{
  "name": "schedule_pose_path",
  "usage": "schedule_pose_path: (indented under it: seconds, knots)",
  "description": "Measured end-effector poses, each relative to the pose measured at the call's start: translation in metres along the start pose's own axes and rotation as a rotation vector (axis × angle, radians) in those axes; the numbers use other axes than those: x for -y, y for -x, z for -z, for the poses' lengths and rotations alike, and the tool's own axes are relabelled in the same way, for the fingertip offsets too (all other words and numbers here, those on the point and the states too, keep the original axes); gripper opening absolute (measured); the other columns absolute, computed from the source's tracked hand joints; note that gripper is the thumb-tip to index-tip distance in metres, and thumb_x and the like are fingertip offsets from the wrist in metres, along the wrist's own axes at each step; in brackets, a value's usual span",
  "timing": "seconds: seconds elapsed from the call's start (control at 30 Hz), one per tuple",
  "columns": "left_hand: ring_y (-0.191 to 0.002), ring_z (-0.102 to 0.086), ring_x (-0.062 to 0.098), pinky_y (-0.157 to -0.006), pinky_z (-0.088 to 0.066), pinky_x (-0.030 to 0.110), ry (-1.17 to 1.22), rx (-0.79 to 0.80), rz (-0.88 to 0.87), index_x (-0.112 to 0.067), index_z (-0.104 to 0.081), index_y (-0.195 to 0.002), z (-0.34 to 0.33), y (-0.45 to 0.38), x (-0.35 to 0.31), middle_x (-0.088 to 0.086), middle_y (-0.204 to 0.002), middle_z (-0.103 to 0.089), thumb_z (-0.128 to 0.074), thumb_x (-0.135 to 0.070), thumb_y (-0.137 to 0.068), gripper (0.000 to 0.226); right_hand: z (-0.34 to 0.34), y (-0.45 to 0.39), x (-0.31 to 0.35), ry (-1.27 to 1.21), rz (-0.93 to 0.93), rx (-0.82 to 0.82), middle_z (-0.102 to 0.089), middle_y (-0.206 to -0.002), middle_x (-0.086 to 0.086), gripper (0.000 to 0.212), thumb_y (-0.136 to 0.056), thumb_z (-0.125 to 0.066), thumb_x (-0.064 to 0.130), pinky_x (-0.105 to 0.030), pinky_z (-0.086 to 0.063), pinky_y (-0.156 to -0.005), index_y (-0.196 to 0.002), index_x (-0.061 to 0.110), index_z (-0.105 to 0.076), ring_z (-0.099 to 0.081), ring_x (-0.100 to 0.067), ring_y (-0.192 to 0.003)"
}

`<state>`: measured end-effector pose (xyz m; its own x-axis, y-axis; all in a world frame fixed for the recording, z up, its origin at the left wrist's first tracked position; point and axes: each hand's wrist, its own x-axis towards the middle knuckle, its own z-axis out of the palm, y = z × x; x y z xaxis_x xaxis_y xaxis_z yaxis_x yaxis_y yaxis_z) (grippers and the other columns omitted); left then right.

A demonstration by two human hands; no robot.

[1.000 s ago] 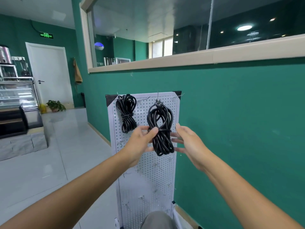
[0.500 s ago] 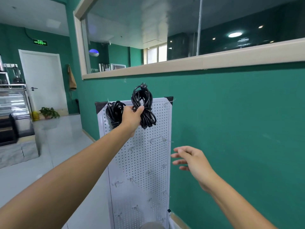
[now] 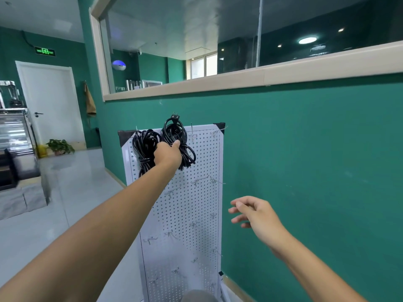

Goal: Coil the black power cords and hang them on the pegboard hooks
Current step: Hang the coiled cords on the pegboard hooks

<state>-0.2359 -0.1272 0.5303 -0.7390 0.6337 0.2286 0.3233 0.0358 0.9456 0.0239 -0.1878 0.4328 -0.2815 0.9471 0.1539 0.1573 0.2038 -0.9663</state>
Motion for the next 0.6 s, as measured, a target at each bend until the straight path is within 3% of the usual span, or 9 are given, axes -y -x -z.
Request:
schedule_pose_path:
  seconds: [0.07,0.13,0.2,0.27,0.33,0.47,0.5,0.6]
  knots:
    - [-0.056,-0.029,0.017,-0.051,-0.026,0.031,-0.024,-0.036,0.016,-0.014,-0.034,-0.075,0.001,0.003,0.005,0.003,-0.069,-0.037,-0.054,-0.038,-0.106,0.044,0.002,0.000,-0.004,0.005,-0.005,-0.006,-0.077,-0.090,0.002,0.019,-0.105,-0.051,0.013,-0.024,-0.049,-0.065,-0.102,0.011,-0.070,-0.070,-0.011,-0.069]
    - [-0.057,-0.033,0.019,-0.053,-0.030,0.032,-0.050,-0.056,0.015,-0.019,-0.030,-0.072,0.002,0.002,0.018,0.004,-0.070,-0.043,-0.058,-0.035,-0.105,0.046,0.003,0.000,-0.007,0.011,-0.007,-0.005,-0.077,-0.089,0.003,0.020,-0.105,-0.051,0.013,-0.024,-0.049,-0.066,-0.102,0.012,-0.071,-0.071,-0.011,-0.069]
    - [-0.057,-0.035,0.019,-0.053,-0.032,0.032,-0.053,-0.081,0.001,-0.018,-0.038,-0.073,0.004,-0.002,0.032,0.005,-0.070,-0.046,-0.060,-0.033,-0.105,0.041,0.004,0.000,-0.010,0.023,-0.005,0.000,-0.078,-0.088,0.004,0.020,-0.105,-0.051,0.014,-0.025,-0.049,-0.067,-0.102,0.013,-0.071,-0.072,-0.011,-0.070]
    - [-0.056,-0.038,0.017,-0.051,-0.030,0.033,-0.040,-0.097,-0.023,-0.002,-0.060,-0.098,0.007,0.000,0.037,0.002,-0.069,-0.045,-0.060,-0.032,-0.105,0.031,0.006,-0.001,-0.011,0.028,-0.001,0.002,-0.078,-0.089,0.003,0.020,-0.105,-0.051,0.014,-0.025,-0.050,-0.067,-0.101,0.013,-0.071,-0.072,-0.011,-0.070]
    - [-0.062,-0.046,0.016,-0.057,-0.037,0.032,-0.023,-0.098,-0.053,0.002,-0.059,-0.123,0.009,0.007,0.039,0.001,-0.076,-0.052,-0.060,-0.032,-0.104,0.038,0.007,-0.003,-0.012,0.040,0.004,0.002,-0.077,-0.091,0.002,0.020,-0.106,-0.051,0.014,-0.025,-0.050,-0.068,-0.101,0.012,-0.071,-0.071,-0.010,-0.070]
    - [-0.108,-0.061,0.022,-0.088,-0.047,0.036,0.032,-0.054,-0.134,-0.006,-0.052,-0.135,0.011,0.039,0.050,0.004,-0.126,-0.062,-0.064,-0.031,-0.102,0.044,0.010,-0.010,-0.016,0.083,0.006,-0.002,-0.077,-0.093,0.000,0.019,-0.105,-0.051,0.013,-0.026,-0.049,-0.067,-0.100,0.012,-0.069,-0.070,-0.009,-0.068]
    - [-0.115,-0.060,0.022,-0.094,-0.048,0.036,0.036,-0.039,-0.161,-0.009,-0.052,-0.135,0.011,0.047,0.057,0.003,-0.130,-0.061,-0.065,-0.031,-0.101,0.043,0.010,-0.012,-0.018,0.102,0.007,-0.003,-0.076,-0.094,-0.002,0.018,-0.105,-0.051,0.013,-0.026,-0.048,-0.067,-0.100,0.013,-0.069,-0.070,-0.010,-0.067]
    - [-0.103,-0.062,0.014,-0.091,-0.051,0.034,0.040,0.056,-0.209,-0.016,-0.056,-0.126,0.009,0.074,0.082,-0.006,-0.119,-0.063,-0.065,-0.031,-0.101,0.031,0.014,-0.015,-0.027,0.208,0.034,0.018,-0.076,-0.097,-0.003,0.012,-0.102,-0.058,0.015,-0.028,-0.047,-0.069,-0.097,0.017,-0.068,-0.072,-0.011,-0.069]
